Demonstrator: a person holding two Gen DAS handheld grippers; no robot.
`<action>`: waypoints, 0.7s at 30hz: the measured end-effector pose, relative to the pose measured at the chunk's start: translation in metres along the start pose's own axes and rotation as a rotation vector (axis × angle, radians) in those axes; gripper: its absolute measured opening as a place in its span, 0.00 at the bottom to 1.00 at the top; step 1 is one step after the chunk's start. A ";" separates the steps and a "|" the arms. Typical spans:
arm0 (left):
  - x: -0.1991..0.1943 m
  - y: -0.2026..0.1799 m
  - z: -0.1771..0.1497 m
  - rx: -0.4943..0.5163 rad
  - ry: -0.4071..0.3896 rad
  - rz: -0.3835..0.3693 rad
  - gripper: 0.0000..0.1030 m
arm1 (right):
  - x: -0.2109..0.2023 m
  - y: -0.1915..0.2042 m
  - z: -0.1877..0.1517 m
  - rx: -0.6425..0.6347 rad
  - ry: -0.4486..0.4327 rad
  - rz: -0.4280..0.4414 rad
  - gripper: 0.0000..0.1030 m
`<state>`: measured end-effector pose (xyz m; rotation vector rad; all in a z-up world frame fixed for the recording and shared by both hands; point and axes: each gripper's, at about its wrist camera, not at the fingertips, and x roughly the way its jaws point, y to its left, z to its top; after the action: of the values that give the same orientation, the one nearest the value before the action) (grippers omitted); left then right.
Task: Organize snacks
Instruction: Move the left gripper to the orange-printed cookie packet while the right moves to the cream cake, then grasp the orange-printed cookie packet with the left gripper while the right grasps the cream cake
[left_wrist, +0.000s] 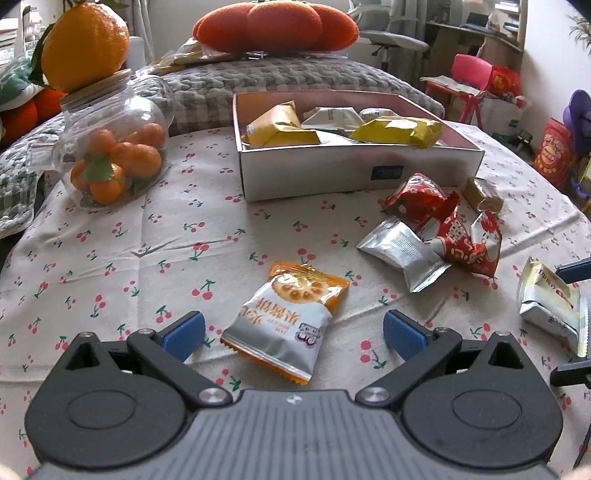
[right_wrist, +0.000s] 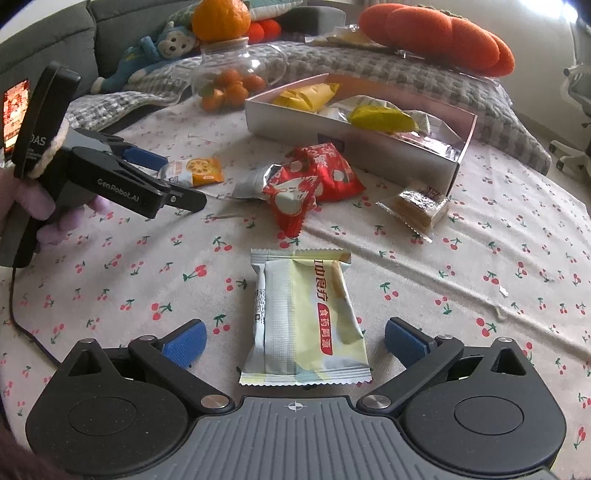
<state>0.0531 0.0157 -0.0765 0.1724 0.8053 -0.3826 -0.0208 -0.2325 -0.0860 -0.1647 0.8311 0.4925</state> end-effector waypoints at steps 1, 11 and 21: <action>0.000 -0.001 0.000 0.006 -0.003 -0.006 0.96 | 0.000 -0.001 0.001 0.004 0.000 -0.004 1.00; -0.003 -0.007 0.003 0.028 -0.008 -0.037 0.74 | 0.002 -0.003 0.004 0.018 0.014 -0.022 1.00; -0.004 -0.012 0.006 0.038 -0.008 -0.040 0.52 | 0.000 0.000 0.007 0.005 0.010 -0.038 0.99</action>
<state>0.0500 0.0038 -0.0695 0.1899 0.7951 -0.4365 -0.0159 -0.2304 -0.0818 -0.1789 0.8375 0.4540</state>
